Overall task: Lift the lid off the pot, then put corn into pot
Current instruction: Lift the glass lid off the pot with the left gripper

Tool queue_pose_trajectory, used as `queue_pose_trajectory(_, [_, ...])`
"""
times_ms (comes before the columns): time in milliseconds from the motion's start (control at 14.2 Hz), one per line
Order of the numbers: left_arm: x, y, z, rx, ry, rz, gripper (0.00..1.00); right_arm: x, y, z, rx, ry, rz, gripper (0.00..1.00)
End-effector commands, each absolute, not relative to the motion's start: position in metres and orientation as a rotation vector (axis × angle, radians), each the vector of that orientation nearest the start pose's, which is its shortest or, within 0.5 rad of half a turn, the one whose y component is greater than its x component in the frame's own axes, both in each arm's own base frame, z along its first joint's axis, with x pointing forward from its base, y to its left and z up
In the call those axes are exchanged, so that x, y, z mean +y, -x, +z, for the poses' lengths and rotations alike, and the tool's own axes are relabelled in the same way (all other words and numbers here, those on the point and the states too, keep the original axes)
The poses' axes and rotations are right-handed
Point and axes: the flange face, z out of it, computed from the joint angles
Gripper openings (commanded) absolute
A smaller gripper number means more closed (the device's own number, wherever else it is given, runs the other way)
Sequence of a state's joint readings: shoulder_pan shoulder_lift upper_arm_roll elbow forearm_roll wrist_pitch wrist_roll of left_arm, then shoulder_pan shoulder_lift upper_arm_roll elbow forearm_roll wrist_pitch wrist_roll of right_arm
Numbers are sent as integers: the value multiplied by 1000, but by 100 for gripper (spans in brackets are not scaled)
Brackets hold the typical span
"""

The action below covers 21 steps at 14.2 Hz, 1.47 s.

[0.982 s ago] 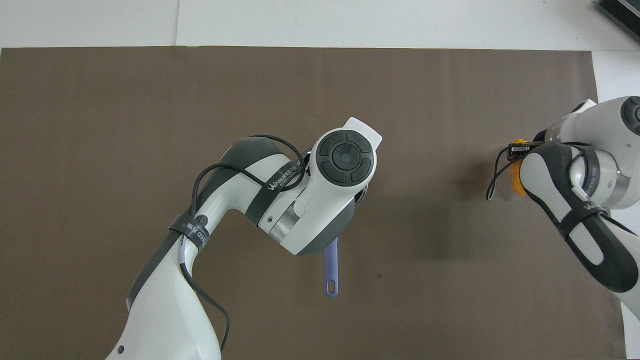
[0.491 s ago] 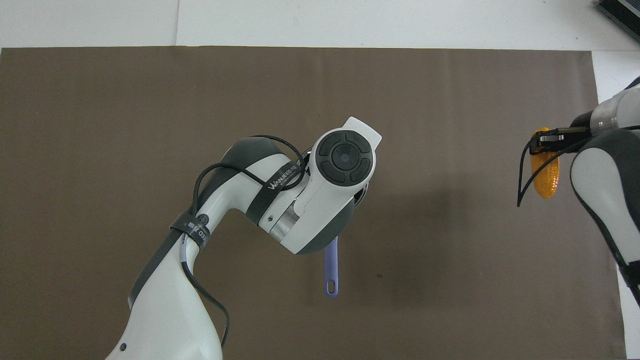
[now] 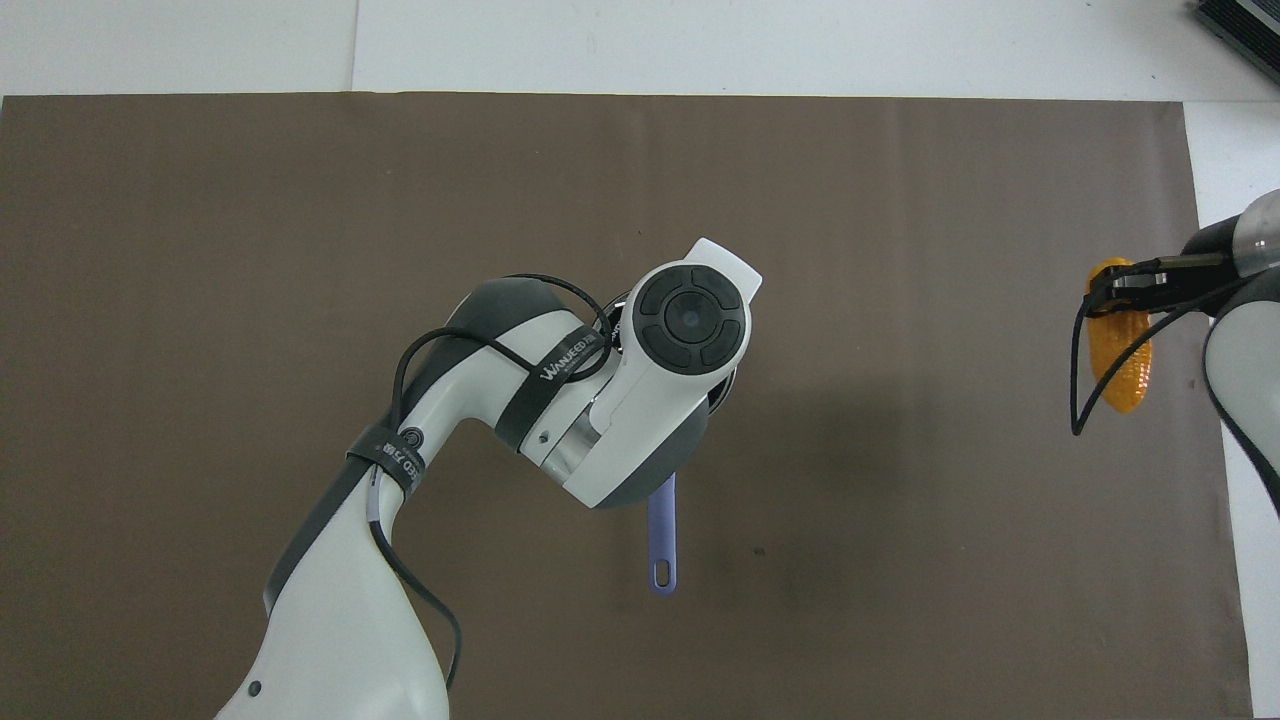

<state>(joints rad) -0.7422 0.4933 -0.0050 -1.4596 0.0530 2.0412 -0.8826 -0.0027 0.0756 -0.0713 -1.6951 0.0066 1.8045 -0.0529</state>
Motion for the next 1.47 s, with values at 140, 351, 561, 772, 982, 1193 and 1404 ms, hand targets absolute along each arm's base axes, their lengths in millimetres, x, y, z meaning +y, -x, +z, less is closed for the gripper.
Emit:
queue_pose_trajectory(140, [-478,-517,405,-188,3148,-172,7,-39,-587,543,57,3142,-39,0])
queue_pose_trajectory(351, [-479,-516,408,-178,3145,-177,0,-39,-587,544,57,3141,-39,0])
queue_pose_trajectory(561, [-474,-515,421,-182,3132,-166,0,-39,-586,542,57,3140,-36,0])
queue_pose_trajectory(772, [-457,-521,458,-215,3154,-218,0,-39,-586,542,57,3140,-34,0])
queue_pose_trajectory(982, [-432,-533,482,-273,3158,-247,0,-39,-586,542,57,3140,-36,0])
queue_pose_trajectory(1193, [-397,-547,499,-240,3141,-222,0,-24,-588,545,51,3141,-36,0])
queue_pose_trajectory(1404, [-344,-568,518,-202,3135,-212,0,14,-588,546,38,3142,-27,0])
